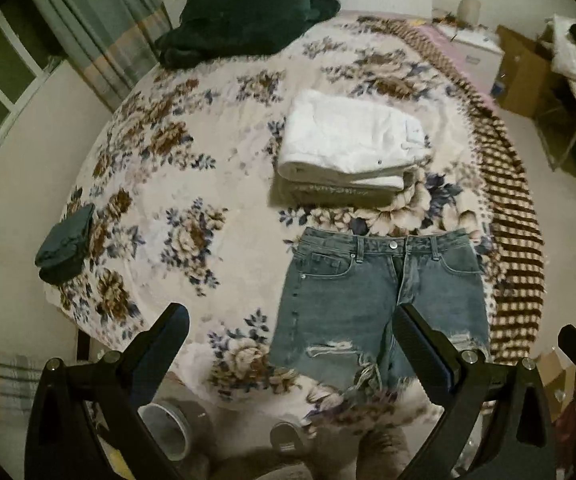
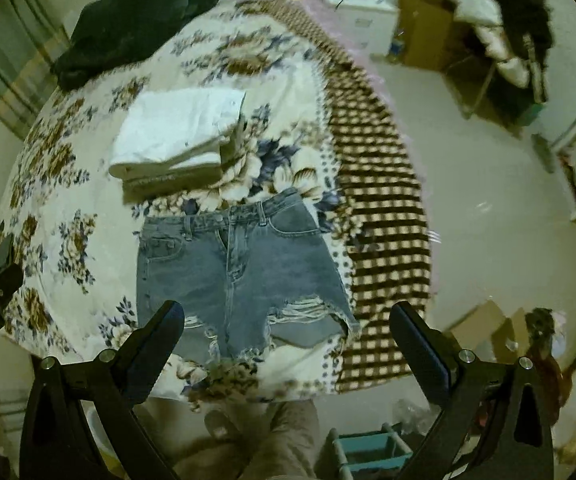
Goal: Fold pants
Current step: 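Lower both tools toward the hem of the denim shorts, then grasp the shorts hem with the left tool while the right tool grasps the other leg hem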
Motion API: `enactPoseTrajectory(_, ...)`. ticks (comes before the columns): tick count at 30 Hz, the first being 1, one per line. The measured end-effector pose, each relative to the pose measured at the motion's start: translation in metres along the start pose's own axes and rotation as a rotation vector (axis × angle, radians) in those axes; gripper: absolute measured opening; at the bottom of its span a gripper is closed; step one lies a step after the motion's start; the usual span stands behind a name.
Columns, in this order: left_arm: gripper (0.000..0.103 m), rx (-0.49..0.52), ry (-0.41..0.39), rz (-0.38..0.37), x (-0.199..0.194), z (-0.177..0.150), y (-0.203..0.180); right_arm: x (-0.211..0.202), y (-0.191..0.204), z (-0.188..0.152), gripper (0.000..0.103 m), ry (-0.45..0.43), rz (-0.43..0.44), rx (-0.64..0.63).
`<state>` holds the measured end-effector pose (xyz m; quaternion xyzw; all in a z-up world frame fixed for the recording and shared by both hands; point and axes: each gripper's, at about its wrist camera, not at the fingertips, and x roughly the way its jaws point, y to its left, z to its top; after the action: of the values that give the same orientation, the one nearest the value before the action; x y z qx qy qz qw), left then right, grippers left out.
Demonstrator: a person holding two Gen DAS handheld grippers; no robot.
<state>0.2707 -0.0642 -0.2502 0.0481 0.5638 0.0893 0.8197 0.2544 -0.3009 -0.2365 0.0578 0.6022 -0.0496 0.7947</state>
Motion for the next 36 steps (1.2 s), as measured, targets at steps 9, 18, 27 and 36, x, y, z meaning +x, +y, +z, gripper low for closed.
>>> enactPoseTrajectory(9,0.103,-0.014,0.153,0.051,0.121,-0.005,-0.097,0.154,-0.071,0.062,0.103,0.178,0.119,-0.068)
enactPoseTrajectory(18,0.103,0.02,0.278,0.003,0.209,-0.035,-0.188,0.263,-0.101,0.087,0.103,0.339,0.175,-0.118)
enactPoseTrajectory(27,0.103,-0.028,0.302,-0.046,0.234,-0.065,-0.246,0.336,-0.106,0.114,0.083,0.447,0.265,-0.154)
enactPoseTrajectory(36,0.089,-0.068,0.419,-0.189,0.242,-0.122,-0.305,0.366,-0.087,0.119,0.075,0.518,0.333,-0.24)
